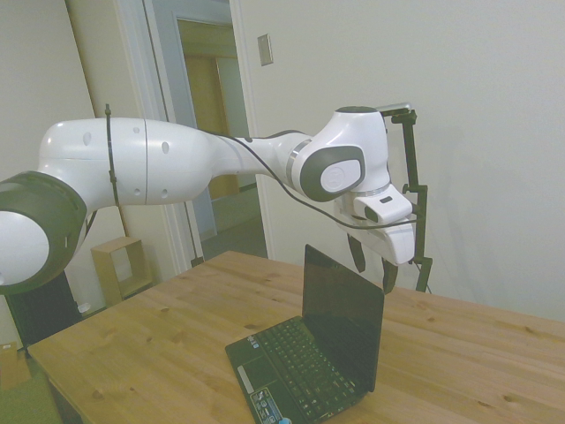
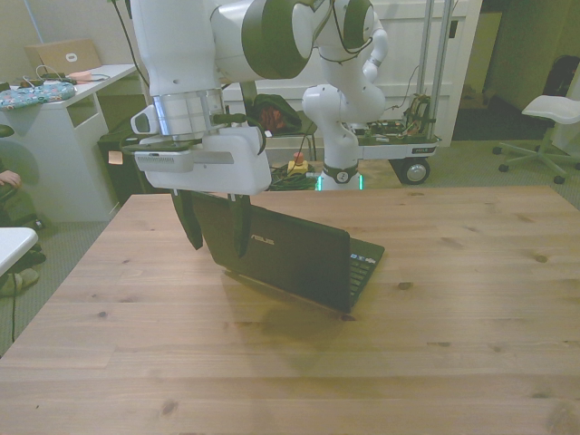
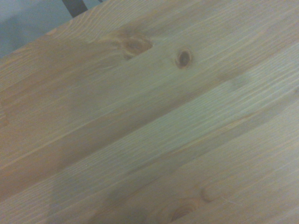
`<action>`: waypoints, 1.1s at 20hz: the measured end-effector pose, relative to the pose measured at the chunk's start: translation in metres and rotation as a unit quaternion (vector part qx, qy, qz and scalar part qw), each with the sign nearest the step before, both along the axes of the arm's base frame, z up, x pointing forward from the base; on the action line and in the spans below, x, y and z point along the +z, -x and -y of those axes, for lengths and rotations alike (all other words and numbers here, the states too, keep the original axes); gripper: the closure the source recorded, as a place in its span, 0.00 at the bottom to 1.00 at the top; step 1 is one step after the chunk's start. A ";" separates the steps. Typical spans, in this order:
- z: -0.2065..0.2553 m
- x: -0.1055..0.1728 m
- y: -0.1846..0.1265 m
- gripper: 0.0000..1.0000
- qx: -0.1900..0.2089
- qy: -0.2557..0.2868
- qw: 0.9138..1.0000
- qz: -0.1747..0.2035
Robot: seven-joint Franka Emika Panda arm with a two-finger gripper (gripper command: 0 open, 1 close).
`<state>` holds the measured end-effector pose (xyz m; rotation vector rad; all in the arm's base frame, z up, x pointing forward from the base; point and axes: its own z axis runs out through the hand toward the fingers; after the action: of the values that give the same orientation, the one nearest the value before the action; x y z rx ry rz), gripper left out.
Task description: Close the laptop
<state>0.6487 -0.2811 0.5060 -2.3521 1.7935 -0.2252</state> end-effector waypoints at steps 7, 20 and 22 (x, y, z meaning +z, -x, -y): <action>-0.006 -0.002 -0.003 1.00 0.001 -0.002 1.000 -0.002; -0.014 -0.003 -0.002 1.00 -0.011 -0.009 1.000 -0.006; -0.020 -0.006 -0.001 1.00 -0.018 -0.014 1.000 -0.011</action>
<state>0.6497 -0.2613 0.5003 -2.3127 1.8388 -0.1783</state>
